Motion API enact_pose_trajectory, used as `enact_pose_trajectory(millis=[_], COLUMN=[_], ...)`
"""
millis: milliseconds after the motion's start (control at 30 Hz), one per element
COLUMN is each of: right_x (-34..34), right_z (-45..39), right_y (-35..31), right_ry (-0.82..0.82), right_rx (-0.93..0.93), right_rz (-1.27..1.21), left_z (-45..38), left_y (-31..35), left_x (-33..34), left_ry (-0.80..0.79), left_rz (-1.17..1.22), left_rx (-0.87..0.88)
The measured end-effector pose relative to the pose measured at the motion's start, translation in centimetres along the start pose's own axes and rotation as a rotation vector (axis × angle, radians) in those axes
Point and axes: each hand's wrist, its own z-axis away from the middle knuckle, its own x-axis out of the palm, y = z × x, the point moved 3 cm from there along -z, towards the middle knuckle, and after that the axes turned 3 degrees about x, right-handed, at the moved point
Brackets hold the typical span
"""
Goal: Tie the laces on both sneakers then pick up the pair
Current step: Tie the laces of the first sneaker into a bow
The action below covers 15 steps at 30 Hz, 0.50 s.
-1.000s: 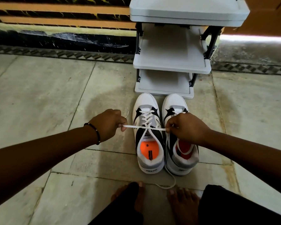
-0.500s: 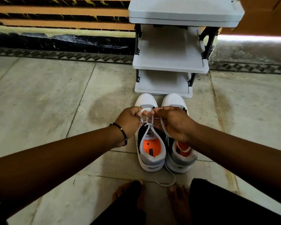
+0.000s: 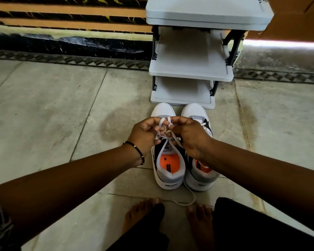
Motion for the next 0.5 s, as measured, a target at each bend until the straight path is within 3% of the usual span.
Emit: enact_pose_trajectory(millis=[133, 500], right_x=[0.6, -0.1], right_z=[0.0, -0.3], right_y=[-0.1, -0.2], right_ry=[-0.014, 0.06], right_rx=[0.098, 0.018], right_rz=[-0.013, 0.089], left_z=[0.2, -0.5], left_y=[0.2, -0.2], left_x=[0.1, -0.8], left_ry=[0.0, -0.013], left_rz=[-0.122, -0.109], left_rx=[0.125, 0.058])
